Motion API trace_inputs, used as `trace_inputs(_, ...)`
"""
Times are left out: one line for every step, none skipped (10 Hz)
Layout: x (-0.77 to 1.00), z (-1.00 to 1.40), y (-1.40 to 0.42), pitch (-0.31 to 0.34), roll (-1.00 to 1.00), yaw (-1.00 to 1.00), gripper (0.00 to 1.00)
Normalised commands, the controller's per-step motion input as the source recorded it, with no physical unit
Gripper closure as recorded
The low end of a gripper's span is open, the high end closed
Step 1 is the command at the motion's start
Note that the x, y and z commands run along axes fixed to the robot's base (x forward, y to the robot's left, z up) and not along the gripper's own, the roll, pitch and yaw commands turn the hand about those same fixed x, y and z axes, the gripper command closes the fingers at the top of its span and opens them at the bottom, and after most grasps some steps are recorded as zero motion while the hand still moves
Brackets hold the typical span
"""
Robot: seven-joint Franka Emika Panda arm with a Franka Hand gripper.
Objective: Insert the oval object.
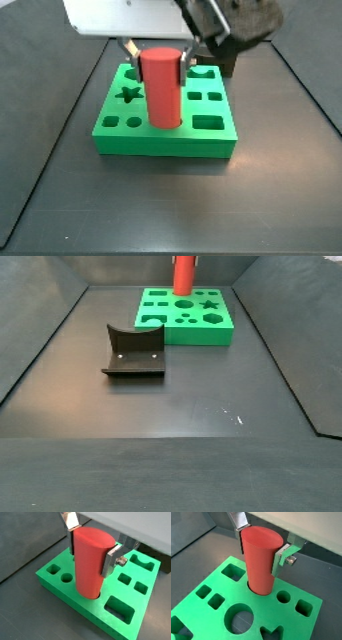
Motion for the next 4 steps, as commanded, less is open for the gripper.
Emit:
trace_inputs(0.09, -0.31, 0.0, 0.0, 0.04, 0.0, 1.0)
trace_inputs(0.1, -0.23, 0.0, 0.0, 0.05, 0.0, 1.0)
trace_inputs(0.05, 0.0, 0.0, 0.034, 0.0, 0.0, 1.0)
trace_inputs(0.0, 0.0, 0.0, -0.009, 0.0, 0.0, 1.0)
